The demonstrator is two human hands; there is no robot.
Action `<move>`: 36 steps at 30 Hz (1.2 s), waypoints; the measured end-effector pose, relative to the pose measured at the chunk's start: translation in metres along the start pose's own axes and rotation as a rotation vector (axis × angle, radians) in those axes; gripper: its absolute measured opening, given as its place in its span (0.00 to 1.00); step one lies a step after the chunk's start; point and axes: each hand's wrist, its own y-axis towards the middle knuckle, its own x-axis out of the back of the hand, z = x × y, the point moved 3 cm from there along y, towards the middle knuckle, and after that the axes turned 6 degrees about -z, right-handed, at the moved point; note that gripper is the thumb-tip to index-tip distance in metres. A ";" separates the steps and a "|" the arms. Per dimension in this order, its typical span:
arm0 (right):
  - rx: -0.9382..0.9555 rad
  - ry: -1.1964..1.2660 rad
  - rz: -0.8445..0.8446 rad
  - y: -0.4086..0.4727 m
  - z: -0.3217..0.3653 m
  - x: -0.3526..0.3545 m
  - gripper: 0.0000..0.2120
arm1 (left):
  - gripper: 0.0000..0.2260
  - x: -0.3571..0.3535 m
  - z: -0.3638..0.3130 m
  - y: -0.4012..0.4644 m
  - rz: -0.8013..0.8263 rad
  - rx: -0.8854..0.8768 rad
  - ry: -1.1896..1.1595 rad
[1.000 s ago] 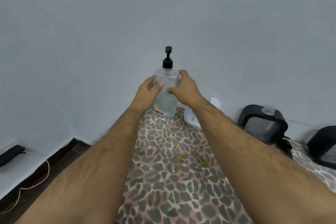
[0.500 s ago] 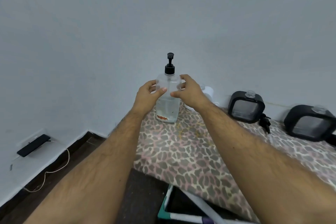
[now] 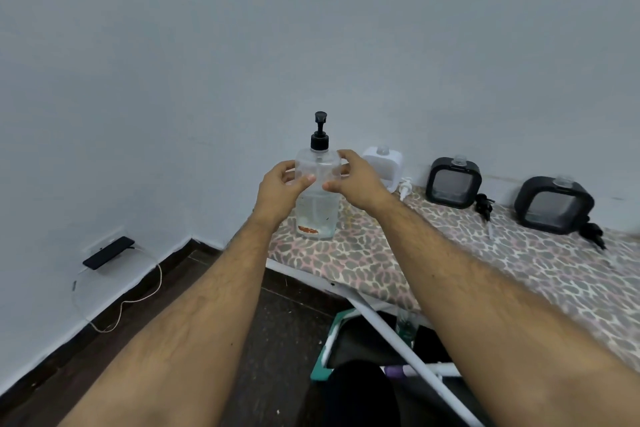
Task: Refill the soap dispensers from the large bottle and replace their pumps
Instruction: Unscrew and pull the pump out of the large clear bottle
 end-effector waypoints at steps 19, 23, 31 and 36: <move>-0.023 -0.076 0.081 0.012 -0.014 -0.012 0.40 | 0.23 -0.006 0.010 -0.001 -0.086 0.021 0.063; -0.017 -0.102 0.092 0.010 -0.016 -0.013 0.40 | 0.24 -0.006 0.014 -0.005 -0.108 0.007 0.101; -0.014 -0.093 0.144 0.008 -0.013 -0.009 0.45 | 0.30 -0.005 0.005 -0.008 -0.073 -0.024 0.113; -0.026 -0.004 0.126 0.013 -0.009 -0.006 0.50 | 0.28 -0.001 -0.030 0.007 -0.086 -0.145 0.034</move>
